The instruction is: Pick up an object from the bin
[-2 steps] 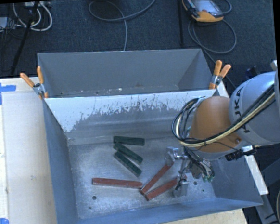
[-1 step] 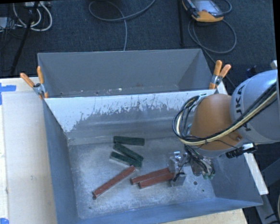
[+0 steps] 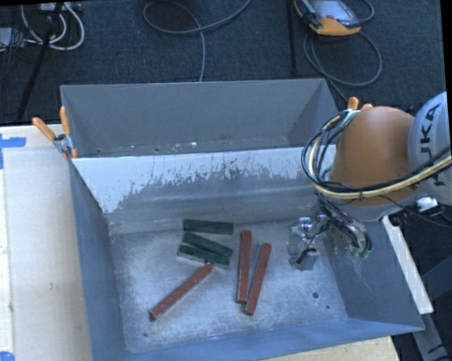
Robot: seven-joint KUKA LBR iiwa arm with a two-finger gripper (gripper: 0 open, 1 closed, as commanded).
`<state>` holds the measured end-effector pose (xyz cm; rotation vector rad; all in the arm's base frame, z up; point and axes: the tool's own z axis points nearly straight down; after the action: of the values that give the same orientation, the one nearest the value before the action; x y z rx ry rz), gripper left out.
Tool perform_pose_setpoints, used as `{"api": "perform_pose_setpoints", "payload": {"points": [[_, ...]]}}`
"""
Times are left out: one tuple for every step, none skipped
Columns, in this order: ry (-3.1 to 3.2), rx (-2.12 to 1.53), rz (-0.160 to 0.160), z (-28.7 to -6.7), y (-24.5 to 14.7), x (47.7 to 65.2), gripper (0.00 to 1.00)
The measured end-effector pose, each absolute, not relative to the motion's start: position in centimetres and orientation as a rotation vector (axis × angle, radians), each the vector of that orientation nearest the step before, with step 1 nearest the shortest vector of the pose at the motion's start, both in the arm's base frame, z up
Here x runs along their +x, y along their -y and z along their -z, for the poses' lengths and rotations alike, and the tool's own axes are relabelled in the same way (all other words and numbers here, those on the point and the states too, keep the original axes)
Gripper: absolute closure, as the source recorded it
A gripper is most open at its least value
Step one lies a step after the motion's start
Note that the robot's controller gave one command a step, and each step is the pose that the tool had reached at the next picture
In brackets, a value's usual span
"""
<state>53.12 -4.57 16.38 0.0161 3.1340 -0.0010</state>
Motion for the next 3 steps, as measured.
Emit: {"api": "perform_pose_setpoints", "payload": {"points": [[-3.141, 0.013, 0.000, -16.0, 4.5, 53.0, 0.00], [-3.132, -0.253, -0.002, -7.2, 1.6, 56.9, 0.00], [-3.015, -0.863, 0.001, -7.1, 2.5, 54.3, 0.00]]}}
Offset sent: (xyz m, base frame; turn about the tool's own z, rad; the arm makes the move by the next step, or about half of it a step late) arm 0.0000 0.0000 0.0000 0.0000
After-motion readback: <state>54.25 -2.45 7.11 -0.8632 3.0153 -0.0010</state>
